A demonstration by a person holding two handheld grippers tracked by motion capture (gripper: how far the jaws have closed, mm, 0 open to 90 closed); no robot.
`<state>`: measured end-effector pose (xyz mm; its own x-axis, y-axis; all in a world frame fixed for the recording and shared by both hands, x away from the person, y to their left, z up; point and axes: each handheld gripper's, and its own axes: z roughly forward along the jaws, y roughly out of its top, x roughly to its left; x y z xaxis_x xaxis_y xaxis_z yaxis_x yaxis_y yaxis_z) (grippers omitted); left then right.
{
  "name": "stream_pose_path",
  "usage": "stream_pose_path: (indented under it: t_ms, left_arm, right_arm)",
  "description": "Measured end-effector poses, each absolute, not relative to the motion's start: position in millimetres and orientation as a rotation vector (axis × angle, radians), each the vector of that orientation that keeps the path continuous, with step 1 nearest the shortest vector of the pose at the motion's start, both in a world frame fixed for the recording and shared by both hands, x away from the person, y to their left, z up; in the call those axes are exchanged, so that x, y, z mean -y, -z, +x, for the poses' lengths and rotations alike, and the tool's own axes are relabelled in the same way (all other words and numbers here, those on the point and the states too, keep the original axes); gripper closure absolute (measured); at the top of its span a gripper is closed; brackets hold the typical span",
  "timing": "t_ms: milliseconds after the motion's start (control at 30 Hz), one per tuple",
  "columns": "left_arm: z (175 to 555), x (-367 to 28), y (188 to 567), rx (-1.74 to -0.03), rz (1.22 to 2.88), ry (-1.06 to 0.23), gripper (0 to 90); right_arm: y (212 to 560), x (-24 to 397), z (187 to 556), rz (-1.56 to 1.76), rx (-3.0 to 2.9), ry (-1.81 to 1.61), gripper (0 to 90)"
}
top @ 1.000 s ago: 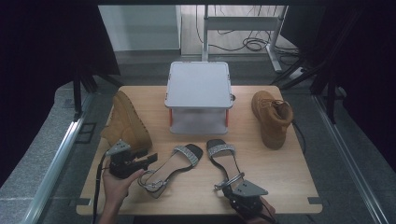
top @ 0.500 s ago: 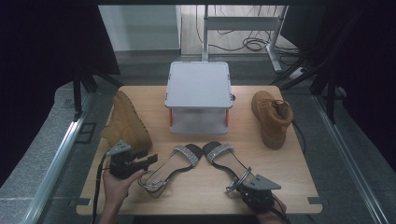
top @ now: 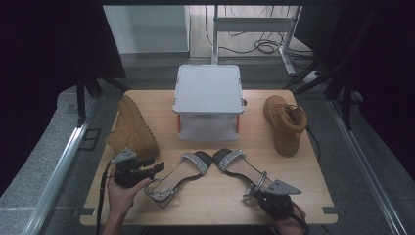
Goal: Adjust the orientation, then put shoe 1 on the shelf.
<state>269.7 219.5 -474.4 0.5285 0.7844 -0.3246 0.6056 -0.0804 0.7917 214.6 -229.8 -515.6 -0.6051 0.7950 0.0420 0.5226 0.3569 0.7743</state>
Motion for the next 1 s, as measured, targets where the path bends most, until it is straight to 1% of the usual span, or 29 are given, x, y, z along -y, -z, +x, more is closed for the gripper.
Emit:
stream_pose_path:
  t_ms: [467,733,767,900,933,1000]
  left_arm:
    - [270,-211,471,-1.133,1.808,-0.226,43.9]
    - [268,-206,470,-1.122,1.827,-0.235,43.6]
    - [267,-206,469,-1.12,1.83,-0.237,43.3]
    - [265,-203,467,-1.111,1.854,-0.252,42.8]
    - [265,-201,467,-1.106,1.864,-0.253,42.6]
    - [266,-198,466,-1.094,1.876,-0.247,42.5]
  right_arm:
    - [503,221,199,1.067,-2.335,-1.198,89.3]
    - [488,210,190,0.954,-2.33,-1.248,88.8]
    - [484,211,191,0.949,-2.306,-1.262,84.4]
    - [473,214,199,0.936,-2.284,-1.267,83.1]
    - [466,214,206,0.919,-2.283,-1.274,80.7]
    - [463,213,211,0.912,-2.283,-1.277,80.1]
